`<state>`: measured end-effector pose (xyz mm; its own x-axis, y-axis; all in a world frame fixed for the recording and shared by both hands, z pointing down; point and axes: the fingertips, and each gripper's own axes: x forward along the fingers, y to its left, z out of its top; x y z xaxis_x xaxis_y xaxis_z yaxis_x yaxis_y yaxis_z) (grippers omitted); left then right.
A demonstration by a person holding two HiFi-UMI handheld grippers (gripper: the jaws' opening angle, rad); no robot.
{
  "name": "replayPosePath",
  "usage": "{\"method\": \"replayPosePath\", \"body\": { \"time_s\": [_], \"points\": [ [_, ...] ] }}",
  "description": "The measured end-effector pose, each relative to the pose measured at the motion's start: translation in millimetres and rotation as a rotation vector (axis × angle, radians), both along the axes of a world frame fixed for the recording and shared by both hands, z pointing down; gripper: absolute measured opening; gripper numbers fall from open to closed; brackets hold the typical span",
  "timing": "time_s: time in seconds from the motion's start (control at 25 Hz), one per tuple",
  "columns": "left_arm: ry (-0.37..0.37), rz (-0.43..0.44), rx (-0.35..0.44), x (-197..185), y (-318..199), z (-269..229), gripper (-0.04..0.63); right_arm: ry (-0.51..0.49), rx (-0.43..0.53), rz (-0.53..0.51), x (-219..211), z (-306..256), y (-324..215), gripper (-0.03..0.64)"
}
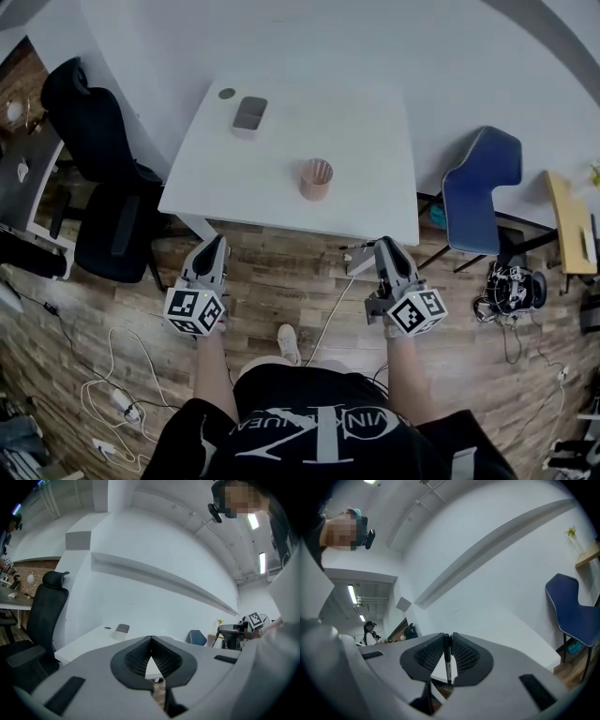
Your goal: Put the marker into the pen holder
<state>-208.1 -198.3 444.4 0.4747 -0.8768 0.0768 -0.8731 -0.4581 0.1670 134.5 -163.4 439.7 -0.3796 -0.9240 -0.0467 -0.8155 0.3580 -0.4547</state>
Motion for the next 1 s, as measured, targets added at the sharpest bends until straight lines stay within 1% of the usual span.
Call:
{"method": "replayPosePath", "body": {
  "time_s": [0.24,0.56,0.8,1.0],
  "points": [
    [0.005,0.045,-0.009,-2.7,-31.0,9.5,0.014,-0.014,0.009,0.025,-10.7,-2.4,-26.1,0.069],
    [0.033,0.097,-0.045,16.3,-52.5,27.9,0.014,-0.030,0.023,0.017,-20.0,-10.6,-56.2,0.069],
    [0.037,0.102,-0.037,23.7,-77.6,26.1,0.014,-0.052,0.054,-0.032,-31.8,-15.8,-92.9,0.069],
    [0.034,0.079,-0.013,24.9,-106.4,12.4,0.014,-0.051,0.078,-0.077,-37.9,-28.2,-129.6,0.069]
  ]
}}
